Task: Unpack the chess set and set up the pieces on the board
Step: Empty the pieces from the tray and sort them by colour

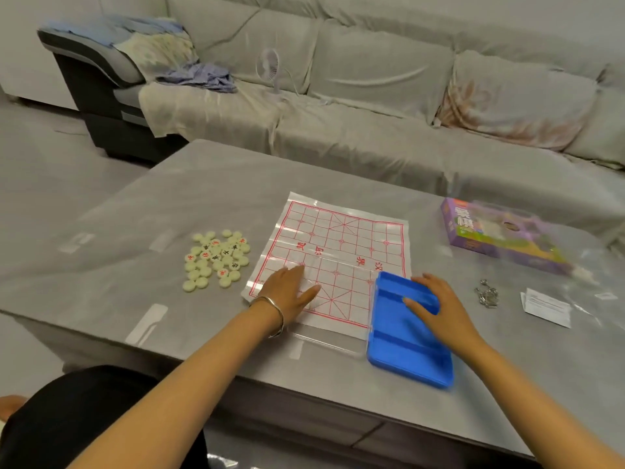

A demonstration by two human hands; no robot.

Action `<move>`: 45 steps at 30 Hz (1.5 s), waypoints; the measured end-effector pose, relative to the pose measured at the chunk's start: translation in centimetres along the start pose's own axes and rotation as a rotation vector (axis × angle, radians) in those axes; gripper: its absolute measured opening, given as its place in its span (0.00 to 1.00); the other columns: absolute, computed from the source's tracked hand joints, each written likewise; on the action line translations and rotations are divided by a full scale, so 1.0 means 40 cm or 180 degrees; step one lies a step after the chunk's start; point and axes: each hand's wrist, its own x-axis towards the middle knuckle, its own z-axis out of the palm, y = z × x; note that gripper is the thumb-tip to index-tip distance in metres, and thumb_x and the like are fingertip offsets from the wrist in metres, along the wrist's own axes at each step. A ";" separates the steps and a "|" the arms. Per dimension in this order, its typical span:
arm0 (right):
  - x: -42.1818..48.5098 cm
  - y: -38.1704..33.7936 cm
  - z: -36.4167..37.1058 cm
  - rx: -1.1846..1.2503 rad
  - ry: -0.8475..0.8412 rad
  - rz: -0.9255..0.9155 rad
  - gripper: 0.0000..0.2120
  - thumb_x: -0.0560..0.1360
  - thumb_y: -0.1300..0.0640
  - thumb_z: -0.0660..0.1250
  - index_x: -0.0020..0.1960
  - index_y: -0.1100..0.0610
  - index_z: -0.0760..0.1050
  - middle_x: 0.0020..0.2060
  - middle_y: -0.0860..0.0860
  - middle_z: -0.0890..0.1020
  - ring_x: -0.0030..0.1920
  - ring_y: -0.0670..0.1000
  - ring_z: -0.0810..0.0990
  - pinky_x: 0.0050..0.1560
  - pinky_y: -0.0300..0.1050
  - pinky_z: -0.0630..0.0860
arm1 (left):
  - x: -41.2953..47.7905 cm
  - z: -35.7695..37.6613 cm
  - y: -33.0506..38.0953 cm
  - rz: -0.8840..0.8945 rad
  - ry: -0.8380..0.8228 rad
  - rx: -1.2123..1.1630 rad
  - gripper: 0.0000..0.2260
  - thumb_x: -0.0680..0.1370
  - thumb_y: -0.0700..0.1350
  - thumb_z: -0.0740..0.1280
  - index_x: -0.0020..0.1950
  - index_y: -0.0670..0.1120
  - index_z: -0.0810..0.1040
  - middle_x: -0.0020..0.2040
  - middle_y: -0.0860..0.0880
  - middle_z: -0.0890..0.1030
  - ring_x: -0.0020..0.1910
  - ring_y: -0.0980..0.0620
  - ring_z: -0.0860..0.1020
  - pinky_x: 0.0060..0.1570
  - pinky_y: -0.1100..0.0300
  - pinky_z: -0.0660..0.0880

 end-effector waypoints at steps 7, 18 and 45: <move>-0.061 0.134 -0.012 0.0200 0.0059 0.1147 0.50 0.66 0.33 0.68 0.75 0.62 0.54 0.75 0.57 0.56 0.74 0.57 0.55 0.73 0.54 0.55 | 0.008 0.003 0.096 -0.0337 0.0025 -0.1402 0.29 0.79 0.53 0.59 0.75 0.46 0.52 0.74 0.45 0.62 0.72 0.44 0.63 0.68 0.49 0.62; -0.070 0.152 -0.022 0.0529 0.0015 0.0904 0.28 0.77 0.48 0.63 0.73 0.58 0.62 0.74 0.56 0.60 0.74 0.55 0.58 0.73 0.53 0.56 | 0.051 0.052 0.152 -0.0747 -0.0162 -0.0506 0.36 0.74 0.60 0.65 0.74 0.45 0.55 0.74 0.44 0.62 0.71 0.43 0.63 0.67 0.48 0.65; -0.077 0.131 -0.074 0.3279 0.0045 0.1673 0.15 0.78 0.50 0.62 0.61 0.58 0.74 0.52 0.55 0.83 0.52 0.55 0.81 0.52 0.52 0.79 | -0.019 0.130 0.404 0.0406 -0.0670 -0.1526 0.23 0.80 0.56 0.50 0.73 0.49 0.60 0.75 0.51 0.58 0.73 0.50 0.58 0.70 0.55 0.57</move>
